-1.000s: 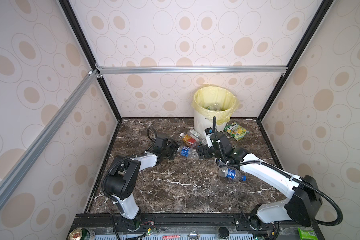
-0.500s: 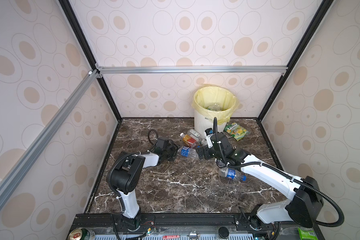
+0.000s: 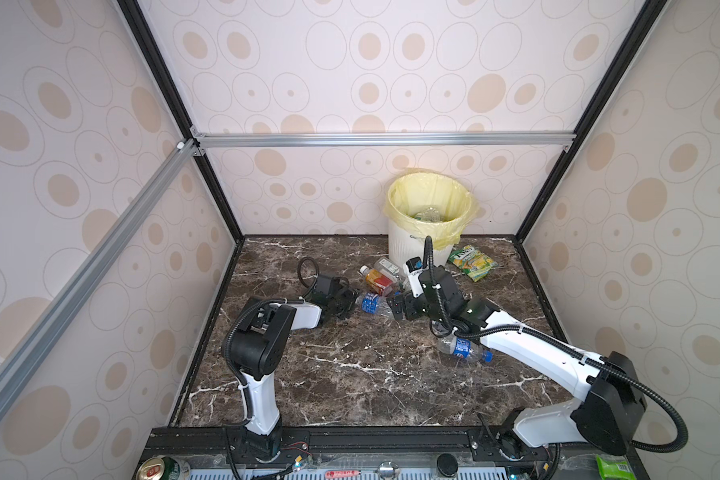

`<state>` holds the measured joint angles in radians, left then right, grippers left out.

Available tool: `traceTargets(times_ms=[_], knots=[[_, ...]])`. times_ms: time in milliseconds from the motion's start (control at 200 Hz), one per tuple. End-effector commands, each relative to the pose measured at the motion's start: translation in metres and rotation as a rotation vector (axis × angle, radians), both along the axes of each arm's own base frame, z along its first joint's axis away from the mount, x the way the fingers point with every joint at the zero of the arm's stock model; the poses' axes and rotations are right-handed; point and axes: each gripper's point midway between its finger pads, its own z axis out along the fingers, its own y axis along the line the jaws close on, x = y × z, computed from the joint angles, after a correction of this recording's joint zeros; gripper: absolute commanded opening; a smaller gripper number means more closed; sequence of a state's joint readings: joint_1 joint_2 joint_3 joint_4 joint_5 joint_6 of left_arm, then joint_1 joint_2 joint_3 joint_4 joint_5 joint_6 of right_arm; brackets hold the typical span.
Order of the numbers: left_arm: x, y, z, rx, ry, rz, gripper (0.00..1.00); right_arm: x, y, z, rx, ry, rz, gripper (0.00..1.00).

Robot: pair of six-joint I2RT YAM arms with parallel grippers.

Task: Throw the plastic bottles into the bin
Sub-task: 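Grasp the second blue-label Pocari bottle by its bottom with the left gripper, then lift the bottle upright with the left gripper while the right gripper moves onto it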

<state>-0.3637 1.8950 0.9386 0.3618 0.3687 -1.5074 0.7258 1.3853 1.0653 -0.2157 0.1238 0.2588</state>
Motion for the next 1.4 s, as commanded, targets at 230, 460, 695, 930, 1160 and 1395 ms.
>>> traceTargets(times_ms=[230,460,695,930,1160,1395], knots=[[0.013,0.003,-0.009,0.000,-0.001,0.031,0.54,-0.004,0.011,-0.011,0.006,0.013,0.027,1.00],[0.012,0.009,-0.009,-0.003,-0.024,0.037,0.35,-0.007,0.011,-0.015,0.007,0.020,0.032,1.00],[0.007,0.016,-0.006,-0.008,-0.035,0.039,0.27,-0.010,0.013,-0.021,0.008,0.035,0.039,1.00],[0.016,0.014,0.029,0.083,-0.132,-0.050,0.26,-0.014,0.019,-0.023,0.015,0.048,0.078,1.00],[0.016,0.017,0.067,0.212,-0.219,-0.151,0.26,-0.013,0.021,-0.020,0.012,0.034,0.095,1.00],[0.011,0.015,0.117,0.374,-0.351,-0.314,0.27,-0.010,0.027,-0.022,-0.004,0.033,0.125,1.00]])
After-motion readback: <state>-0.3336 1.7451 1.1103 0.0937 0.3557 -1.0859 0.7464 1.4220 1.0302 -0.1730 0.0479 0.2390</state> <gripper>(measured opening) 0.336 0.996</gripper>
